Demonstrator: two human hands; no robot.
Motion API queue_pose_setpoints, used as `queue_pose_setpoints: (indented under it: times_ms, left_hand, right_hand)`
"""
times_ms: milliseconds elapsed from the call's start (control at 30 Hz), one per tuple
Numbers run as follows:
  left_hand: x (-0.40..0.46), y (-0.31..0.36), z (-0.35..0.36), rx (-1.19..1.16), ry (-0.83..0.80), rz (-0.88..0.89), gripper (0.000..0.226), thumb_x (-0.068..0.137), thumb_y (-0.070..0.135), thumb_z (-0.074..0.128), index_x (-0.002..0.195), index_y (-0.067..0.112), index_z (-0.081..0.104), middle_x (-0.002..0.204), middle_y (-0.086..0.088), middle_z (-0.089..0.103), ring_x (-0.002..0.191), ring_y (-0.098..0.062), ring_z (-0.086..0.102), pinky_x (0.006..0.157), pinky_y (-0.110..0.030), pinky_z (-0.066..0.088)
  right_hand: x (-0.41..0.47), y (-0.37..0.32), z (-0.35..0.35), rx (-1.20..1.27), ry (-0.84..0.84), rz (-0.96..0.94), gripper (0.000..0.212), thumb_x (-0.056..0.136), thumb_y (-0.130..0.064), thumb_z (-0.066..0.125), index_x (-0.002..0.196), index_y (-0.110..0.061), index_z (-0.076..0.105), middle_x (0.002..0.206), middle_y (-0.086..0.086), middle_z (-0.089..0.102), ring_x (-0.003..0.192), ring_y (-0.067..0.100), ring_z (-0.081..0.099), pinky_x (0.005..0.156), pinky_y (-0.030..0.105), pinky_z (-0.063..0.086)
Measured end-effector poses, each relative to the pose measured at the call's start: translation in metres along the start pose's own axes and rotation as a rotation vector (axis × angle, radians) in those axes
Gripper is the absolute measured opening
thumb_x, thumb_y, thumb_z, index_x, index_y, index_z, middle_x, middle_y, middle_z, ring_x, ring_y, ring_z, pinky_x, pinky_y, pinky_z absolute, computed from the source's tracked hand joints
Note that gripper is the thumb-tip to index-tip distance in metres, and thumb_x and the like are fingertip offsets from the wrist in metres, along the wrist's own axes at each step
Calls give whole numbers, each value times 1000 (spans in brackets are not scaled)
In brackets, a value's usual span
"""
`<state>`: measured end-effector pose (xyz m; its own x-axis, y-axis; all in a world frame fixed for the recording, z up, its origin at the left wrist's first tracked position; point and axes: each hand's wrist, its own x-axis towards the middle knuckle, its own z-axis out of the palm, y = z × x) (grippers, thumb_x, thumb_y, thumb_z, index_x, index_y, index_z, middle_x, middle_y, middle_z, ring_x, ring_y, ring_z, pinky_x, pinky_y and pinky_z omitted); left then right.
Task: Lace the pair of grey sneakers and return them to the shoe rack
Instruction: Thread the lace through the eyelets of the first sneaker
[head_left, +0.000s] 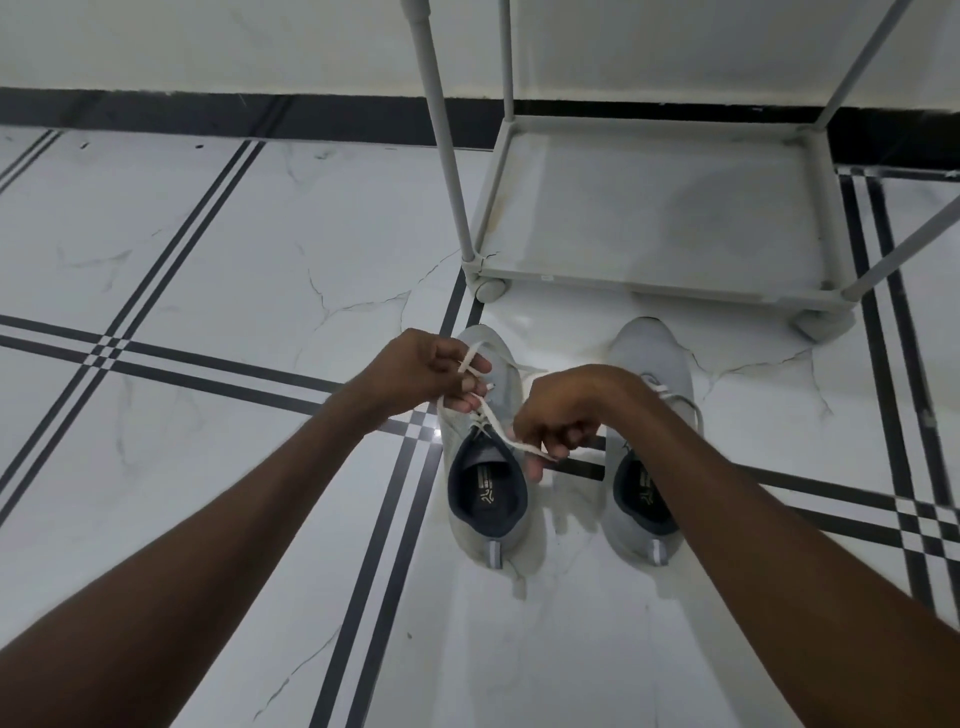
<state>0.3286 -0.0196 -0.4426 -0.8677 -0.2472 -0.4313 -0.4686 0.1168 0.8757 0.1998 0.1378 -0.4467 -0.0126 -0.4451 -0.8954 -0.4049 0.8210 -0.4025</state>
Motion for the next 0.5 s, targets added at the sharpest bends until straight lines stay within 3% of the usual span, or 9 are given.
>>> queue_pose_setpoints:
  times_ms: [67,167,233,267,367,500]
  left_hand:
    - [4,2,-1,289,33,97,27,83,-9,67,106,5,73,89,-12,78,79,-15,76,71,-21,59]
    - [8,0,8,719,150,326,28,79,-3,70,99,16,77,82,3,78,73,-3,71,66,-7,50]
    - [9,-6,17,850,227,416,25,81,2,70,100,18,77,85,2,78,74,-7,70,64,-1,40]
    - [10,-10,21,897,260,451,27,81,3,69,102,19,76,86,0,79,76,-12,72,66,-6,44]
    - [9,-21,28,1004,313,538,31,80,4,63,105,22,71,79,-4,77,66,-27,71,61,-37,57]
    - [4,-24,35,993,342,524,35,80,2,66,109,21,68,86,0,77,74,-21,73,64,-37,57]
  right_hand:
    - [10,5,3,-120,131,-11,33,85,-39,63,67,-16,79,47,-3,51,40,11,36,46,24,32]
    - [30,9,8,-168,552,-105,24,66,-41,80,72,-18,78,69,-2,68,64,15,61,60,31,48]
    - [34,6,12,-52,772,-223,10,76,-25,74,83,-21,79,87,0,75,76,16,63,65,28,47]
    - [35,4,13,37,795,-273,15,80,-14,69,87,-21,80,92,1,75,78,17,64,67,27,48]
    - [42,2,19,452,590,-358,23,83,0,60,87,-12,78,87,8,76,80,23,69,76,36,56]
    - [51,7,29,866,328,-395,11,90,-8,63,93,-8,74,93,10,75,74,17,64,67,30,49]
